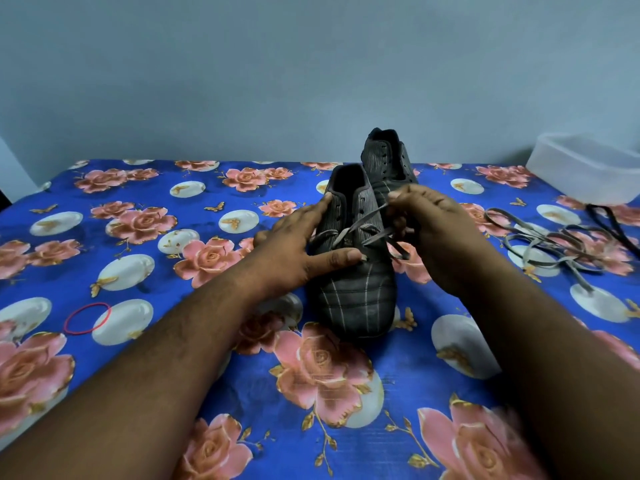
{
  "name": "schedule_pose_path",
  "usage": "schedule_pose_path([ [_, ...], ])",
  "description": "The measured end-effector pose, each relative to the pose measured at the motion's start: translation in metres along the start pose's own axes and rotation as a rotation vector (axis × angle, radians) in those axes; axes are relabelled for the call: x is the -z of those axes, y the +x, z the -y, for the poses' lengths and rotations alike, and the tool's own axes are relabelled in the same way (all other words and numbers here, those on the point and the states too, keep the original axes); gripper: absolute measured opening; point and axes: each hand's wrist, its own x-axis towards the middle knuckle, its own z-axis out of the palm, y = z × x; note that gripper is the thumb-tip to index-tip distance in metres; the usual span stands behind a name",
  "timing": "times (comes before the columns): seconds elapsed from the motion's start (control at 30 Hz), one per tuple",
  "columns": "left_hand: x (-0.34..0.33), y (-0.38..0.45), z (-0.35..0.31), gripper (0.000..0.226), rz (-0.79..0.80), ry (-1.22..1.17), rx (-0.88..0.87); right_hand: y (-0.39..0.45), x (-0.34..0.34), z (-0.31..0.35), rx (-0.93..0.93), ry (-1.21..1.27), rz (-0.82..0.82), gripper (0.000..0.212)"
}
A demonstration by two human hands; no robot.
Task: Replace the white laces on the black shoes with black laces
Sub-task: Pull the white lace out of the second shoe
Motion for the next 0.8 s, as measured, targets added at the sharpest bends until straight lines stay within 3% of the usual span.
schedule_pose_path([
  [0.07,0.002,-0.002,-0.003,0.115,0.007,0.018,0.004,0.002,0.000,0.000,-0.009,-0.038,-0.116,0.019],
  [0.17,0.004,-0.003,-0.005,0.110,0.009,0.036,-0.002,0.005,0.000,-0.010,0.230,-0.543,-0.174,0.012],
  [0.23,0.003,-0.003,-0.005,0.110,0.004,0.041,0.002,0.005,0.001,-0.015,0.397,-0.698,-0.125,0.004],
  [0.4,0.003,-0.004,-0.004,0.114,0.007,0.028,0.005,0.005,0.000,-0.017,0.632,-0.971,0.029,0.028],
  [0.63,0.003,-0.004,-0.008,0.110,0.004,0.017,-0.010,0.014,0.009,-0.022,0.590,-0.909,0.028,0.022],
  [0.8,0.003,-0.003,-0.006,0.113,-0.009,0.026,-0.005,0.024,0.031,-0.024,0.414,-0.830,-0.219,0.022],
])
